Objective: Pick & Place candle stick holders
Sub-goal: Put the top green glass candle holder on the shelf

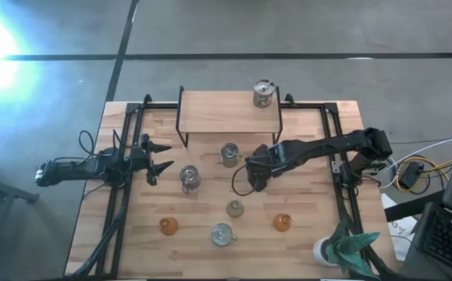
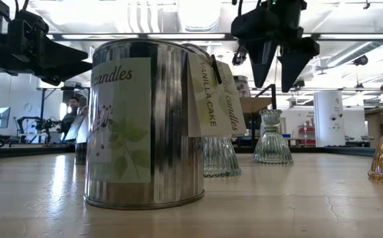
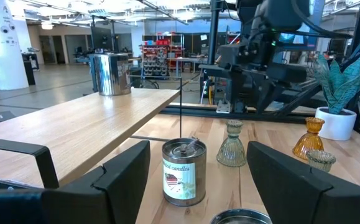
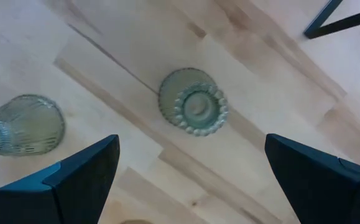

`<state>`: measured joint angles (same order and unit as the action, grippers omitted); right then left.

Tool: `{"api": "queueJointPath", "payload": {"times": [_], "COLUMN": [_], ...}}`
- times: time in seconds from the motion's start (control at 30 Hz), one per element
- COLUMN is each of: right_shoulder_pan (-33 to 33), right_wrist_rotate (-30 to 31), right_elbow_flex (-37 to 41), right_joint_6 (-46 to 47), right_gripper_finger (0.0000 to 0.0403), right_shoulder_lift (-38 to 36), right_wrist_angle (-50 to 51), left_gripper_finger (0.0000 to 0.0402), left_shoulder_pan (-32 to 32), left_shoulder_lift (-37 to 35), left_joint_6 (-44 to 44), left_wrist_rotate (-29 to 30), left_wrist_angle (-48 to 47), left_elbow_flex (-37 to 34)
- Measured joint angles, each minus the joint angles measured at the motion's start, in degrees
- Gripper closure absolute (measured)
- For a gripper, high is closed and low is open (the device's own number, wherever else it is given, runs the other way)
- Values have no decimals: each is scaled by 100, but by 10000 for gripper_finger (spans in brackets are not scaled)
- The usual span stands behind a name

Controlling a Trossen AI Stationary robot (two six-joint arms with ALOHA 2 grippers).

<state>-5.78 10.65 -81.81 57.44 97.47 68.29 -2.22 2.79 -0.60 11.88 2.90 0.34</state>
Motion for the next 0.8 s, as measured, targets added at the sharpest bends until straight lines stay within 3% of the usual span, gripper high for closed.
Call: {"api": "queueJointPath", "payload": {"times": [0.2, 0.4, 0.63, 0.8], "right_shoulder_pan": [12, -353, -1247, -1667], "right_wrist_rotate": [-2, 46, 1187, 1583], "right_elbow_flex": [365, 1031, 1751, 2181], "right_joint_6": [-49, 327, 1036, 1265], "right_gripper_finger": [49, 82, 100, 107], "right_shoulder_lift": [-202, -594, -901, -921], "right_wrist_angle": [-88, -1043, -1518, -1511], "left_gripper_finger": [128, 128, 128, 128], "left_shoulder_pan": [-2, -2, -2, -1], "left_shoulder_lift": [0, -2, 0, 0], "left_joint_6": [0, 0, 0, 0], "left_wrist_rotate": [0, 0, 0, 0], "left_wrist_angle": [0, 0, 0, 0], "left_elbow_flex": [0, 0, 0, 0]}}
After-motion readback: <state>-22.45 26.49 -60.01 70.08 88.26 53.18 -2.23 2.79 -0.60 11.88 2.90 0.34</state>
